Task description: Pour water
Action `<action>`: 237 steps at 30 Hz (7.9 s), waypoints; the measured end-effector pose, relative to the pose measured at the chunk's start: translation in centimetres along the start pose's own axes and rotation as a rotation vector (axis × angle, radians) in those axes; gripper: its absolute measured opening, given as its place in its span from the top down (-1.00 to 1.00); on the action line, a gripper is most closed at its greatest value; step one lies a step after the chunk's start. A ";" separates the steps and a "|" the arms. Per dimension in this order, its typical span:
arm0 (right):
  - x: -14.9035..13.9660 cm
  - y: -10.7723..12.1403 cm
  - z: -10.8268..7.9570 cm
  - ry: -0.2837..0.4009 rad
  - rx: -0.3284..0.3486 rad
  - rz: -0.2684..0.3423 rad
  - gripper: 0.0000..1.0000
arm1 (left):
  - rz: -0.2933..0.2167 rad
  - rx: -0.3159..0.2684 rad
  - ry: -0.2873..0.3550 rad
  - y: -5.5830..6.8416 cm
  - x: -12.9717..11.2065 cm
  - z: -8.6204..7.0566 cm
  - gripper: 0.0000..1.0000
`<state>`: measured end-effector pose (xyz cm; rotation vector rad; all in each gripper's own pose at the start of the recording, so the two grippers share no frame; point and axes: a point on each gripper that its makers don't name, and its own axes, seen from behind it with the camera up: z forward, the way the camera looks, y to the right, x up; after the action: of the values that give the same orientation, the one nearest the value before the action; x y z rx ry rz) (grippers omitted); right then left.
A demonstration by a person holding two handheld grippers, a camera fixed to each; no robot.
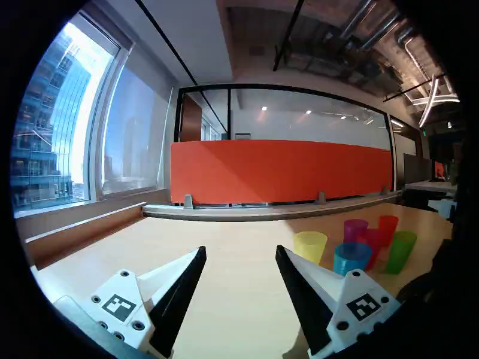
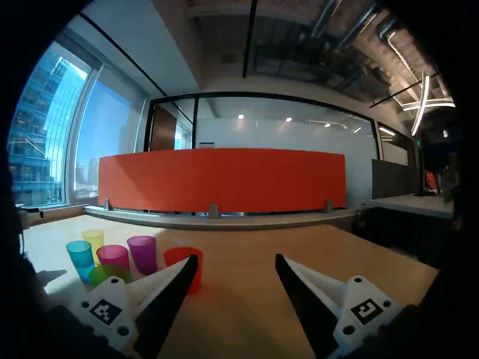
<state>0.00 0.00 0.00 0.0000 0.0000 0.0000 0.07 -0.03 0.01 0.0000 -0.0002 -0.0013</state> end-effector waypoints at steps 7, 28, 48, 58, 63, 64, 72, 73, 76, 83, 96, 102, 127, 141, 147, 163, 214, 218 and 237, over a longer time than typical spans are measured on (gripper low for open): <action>0.1 0.1 0.0 0.002 -0.003 -0.002 -0.99 | -0.015 0.002 0.001 -0.1 0.2 0.0 -0.72; 7.5 -0.2 0.3 -0.051 0.025 -0.046 -1.00 | -0.013 -0.041 -0.037 -0.6 7.7 0.5 -0.71; 17.0 -1.1 1.7 -0.071 0.090 -0.003 -0.99 | 0.025 -0.125 -0.009 0.0 19.3 2.2 -0.71; 20.0 -1.6 2.5 -0.063 0.117 -0.010 -0.99 | 0.022 -0.175 -0.030 1.0 21.3 2.5 -0.71; 19.9 -2.0 2.4 -0.062 0.141 -0.007 -1.00 | 0.001 -0.211 -0.049 1.8 21.2 2.4 -0.71; 19.8 -2.1 2.4 -0.065 0.149 -0.010 -1.00 | -0.002 -0.223 -0.052 2.1 21.2 2.3 -0.71; 20.2 -3.9 1.8 -0.051 0.251 -0.043 -0.99 | 0.013 -0.308 -0.059 3.2 21.7 2.0 -0.71; 20.4 -4.3 1.6 -0.049 0.271 -0.045 -0.99 | 0.016 -0.319 -0.062 3.4 21.7 2.0 -0.71; 20.7 -5.4 1.1 -0.046 0.327 -0.046 -0.99 | 0.022 -0.353 -0.072 3.8 21.6 1.9 -0.71; 21.2 -7.6 0.1 -0.049 0.443 -0.045 -1.00 | 0.018 -0.462 -0.101 5.8 20.9 1.3 -0.71; 20.6 -10.0 -0.7 -0.077 0.543 -0.081 -1.00 | -0.008 -0.544 -0.119 6.7 20.2 1.1 -0.71; 20.1 -10.9 -1.2 -0.108 0.583 -0.070 -1.00 | -0.019 -0.583 -0.139 7.3 19.3 0.9 -0.72; 15.6 -11.9 -3.3 -0.240 0.687 -0.122 -1.00 | 0.048 -0.672 -0.242 8.8 14.1 0.6 -0.71; 11.6 -12.6 -3.8 -0.310 0.737 -0.153 -1.00 | 0.099 -0.712 -0.286 10.0 11.0 0.7 -0.71; 9.7 -13.1 -4.0 -0.345 0.755 -0.150 -1.00 | 0.113 -0.728 -0.318 10.7 8.9 0.6 -0.71; 4.2 -13.8 -4.3 -0.407 0.787 -0.220 -1.00 | 0.160 -0.758 -0.388 12.4 3.2 0.9 -0.71; -8.1 -16.7 -3.1 -0.569 0.852 -0.303 -1.00 | 0.357 -0.879 -0.622 16.5 -7.9 2.9 -0.71; -8.5 -17.1 -2.9 -0.576 0.859 -0.302 -1.00 | 0.364 -0.887 -0.631 16.7 -8.3 3.1 -0.72; -9.2 -18.7 -1.2 -0.580 0.872 -0.300 -0.87 | 0.378 -0.911 -0.646 17.8 -9.0 4.0 -0.71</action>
<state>-9.18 -18.70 -1.16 0.8717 -0.5802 -0.3000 -8.95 17.75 4.05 -0.9110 -0.6457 0.3772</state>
